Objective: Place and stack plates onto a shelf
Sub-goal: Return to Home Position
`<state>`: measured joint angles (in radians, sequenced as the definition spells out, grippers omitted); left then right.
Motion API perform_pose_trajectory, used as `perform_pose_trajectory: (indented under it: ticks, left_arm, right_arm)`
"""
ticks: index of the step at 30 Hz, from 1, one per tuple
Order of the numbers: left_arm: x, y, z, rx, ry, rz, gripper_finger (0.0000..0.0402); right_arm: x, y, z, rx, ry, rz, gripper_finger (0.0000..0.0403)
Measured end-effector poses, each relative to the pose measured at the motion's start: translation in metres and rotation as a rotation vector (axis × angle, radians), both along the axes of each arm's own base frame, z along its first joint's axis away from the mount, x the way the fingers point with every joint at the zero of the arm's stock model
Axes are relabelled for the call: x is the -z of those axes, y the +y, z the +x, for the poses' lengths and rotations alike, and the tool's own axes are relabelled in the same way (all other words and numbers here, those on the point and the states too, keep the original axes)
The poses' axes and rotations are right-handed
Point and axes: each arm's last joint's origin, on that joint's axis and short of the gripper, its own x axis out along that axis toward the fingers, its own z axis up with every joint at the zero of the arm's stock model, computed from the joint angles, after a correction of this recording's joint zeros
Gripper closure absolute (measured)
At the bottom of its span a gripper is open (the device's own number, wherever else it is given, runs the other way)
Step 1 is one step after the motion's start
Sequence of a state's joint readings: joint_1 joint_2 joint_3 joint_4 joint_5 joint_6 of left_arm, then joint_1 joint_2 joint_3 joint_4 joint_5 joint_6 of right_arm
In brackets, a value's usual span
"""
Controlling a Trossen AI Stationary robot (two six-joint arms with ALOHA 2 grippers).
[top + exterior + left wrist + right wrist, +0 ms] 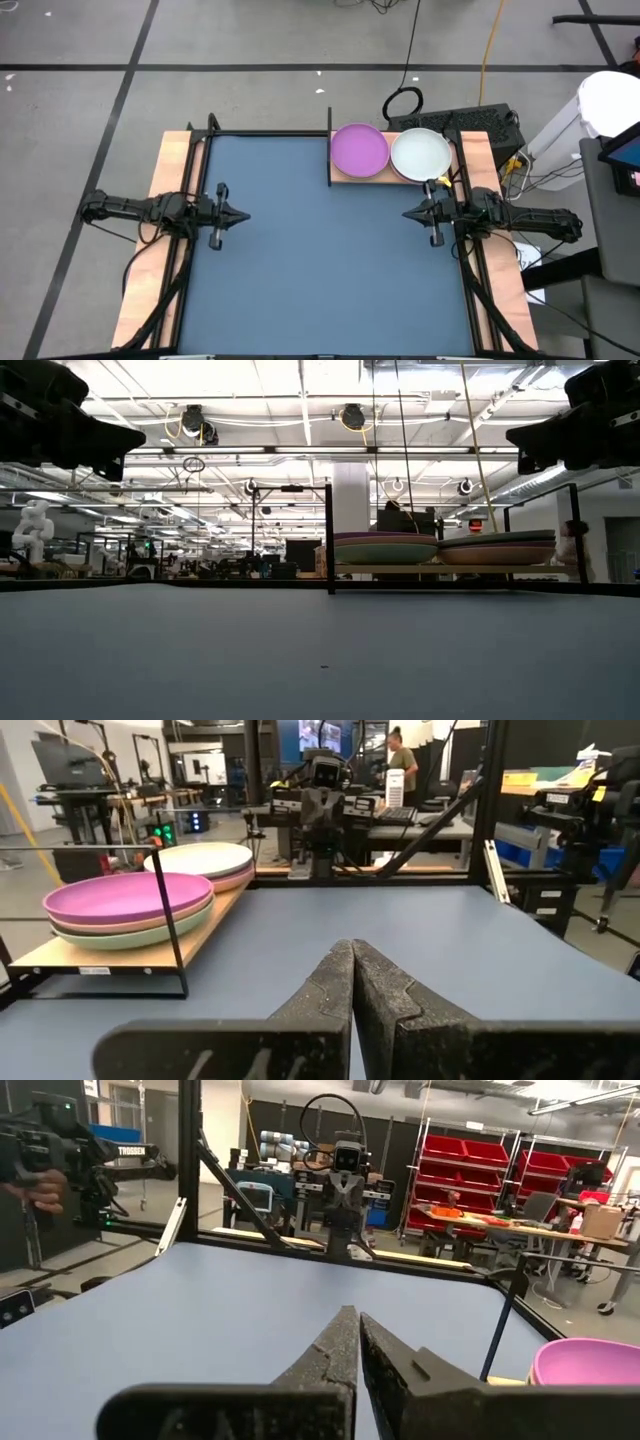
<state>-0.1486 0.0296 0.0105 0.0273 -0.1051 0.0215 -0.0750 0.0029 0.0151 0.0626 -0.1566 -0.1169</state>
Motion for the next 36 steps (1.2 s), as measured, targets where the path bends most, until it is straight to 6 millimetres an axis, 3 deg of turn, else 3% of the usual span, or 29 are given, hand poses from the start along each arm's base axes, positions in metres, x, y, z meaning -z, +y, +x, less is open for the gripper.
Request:
perform_pose_trajectory:
  ticks: [36]
  left_arm:
    - [-0.0025,-0.0001,-0.0008,0.008,-0.028,-0.050,0.0398]
  right_arm:
    - [0.0000,0.0000,0.0000,-0.001,0.000,0.000,0.0403]
